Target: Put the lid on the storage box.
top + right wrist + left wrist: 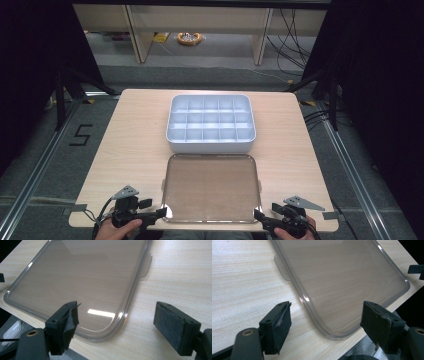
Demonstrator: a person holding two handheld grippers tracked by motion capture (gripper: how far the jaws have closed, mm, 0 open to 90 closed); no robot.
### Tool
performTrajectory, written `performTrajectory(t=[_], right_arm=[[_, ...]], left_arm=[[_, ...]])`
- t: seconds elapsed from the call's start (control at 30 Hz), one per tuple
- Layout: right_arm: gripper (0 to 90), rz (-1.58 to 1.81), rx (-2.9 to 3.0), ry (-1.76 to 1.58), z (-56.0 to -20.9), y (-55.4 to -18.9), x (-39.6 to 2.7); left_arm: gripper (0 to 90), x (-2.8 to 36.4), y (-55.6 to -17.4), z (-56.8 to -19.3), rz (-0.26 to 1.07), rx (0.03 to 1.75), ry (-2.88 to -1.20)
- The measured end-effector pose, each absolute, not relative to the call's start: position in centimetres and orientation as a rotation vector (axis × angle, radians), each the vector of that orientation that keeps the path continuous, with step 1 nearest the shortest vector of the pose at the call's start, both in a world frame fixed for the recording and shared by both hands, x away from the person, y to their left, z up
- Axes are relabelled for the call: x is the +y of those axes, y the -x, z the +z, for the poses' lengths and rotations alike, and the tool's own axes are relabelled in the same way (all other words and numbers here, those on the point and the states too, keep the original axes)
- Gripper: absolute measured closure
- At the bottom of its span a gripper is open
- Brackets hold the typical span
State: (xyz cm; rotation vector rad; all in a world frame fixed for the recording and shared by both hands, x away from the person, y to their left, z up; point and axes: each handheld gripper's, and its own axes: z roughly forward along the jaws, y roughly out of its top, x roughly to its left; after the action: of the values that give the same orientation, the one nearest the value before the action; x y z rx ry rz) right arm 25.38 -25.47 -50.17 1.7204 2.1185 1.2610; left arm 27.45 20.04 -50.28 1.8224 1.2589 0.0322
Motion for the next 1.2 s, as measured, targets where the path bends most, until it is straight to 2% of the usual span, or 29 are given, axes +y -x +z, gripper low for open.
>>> performTrajectory(t=[0.4,0.77,1.2], right_arm=[[20.8,1.293,2.130,-1.662,-50.4,-25.6,-25.7],[19.7,1.300,2.114,-1.743,-50.4,-25.6,-25.3],[21.1,1.316,2.114,-1.708,-50.5,-26.5,-24.6]], left_arm=[[22.1,19.8,-27.5,-50.3,-0.012,1.258,-1.821],[18.2,19.4,-27.3,-50.2,-0.011,1.220,-1.824],[18.3,18.7,-27.6,-50.5,-0.002,1.213,-1.860]])
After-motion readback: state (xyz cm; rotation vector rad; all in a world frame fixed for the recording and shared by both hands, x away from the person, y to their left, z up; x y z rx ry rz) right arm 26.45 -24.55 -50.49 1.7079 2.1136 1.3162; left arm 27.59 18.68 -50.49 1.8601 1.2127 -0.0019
